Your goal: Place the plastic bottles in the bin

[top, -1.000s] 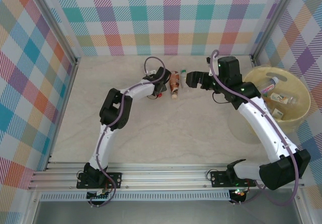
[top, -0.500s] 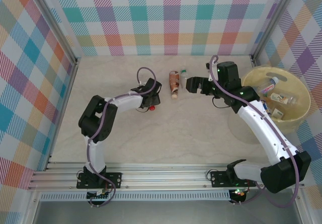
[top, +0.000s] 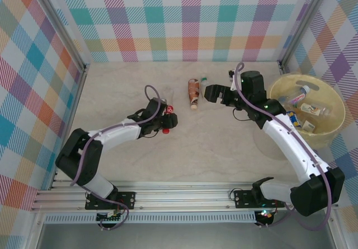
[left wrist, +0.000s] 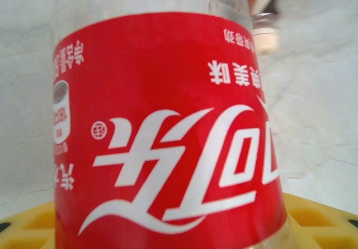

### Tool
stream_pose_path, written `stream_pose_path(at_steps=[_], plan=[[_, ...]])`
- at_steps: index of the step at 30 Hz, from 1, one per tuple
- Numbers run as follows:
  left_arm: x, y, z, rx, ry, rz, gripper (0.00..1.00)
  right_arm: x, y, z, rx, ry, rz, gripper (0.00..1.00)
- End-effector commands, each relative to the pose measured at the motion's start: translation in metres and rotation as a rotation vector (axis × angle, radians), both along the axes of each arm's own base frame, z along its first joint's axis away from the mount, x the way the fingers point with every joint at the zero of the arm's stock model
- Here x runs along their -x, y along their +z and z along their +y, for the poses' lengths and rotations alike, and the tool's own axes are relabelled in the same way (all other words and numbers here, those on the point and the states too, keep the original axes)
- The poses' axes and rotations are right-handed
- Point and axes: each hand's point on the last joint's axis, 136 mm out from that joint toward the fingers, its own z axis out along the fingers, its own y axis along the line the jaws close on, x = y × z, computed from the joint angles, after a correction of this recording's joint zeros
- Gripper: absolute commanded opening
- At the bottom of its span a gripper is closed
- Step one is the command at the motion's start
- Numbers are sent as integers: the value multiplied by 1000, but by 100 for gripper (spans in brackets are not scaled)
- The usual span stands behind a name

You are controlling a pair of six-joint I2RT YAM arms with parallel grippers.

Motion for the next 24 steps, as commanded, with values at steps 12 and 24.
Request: stream_pose_path(at_steps=[12, 24], plan=[[32, 116, -81, 364, -403, -214, 47, -4, 34, 33, -236, 72, 60, 100], [62, 161, -114, 516, -562, -276, 47, -27, 3, 45, -271, 39, 207, 100]])
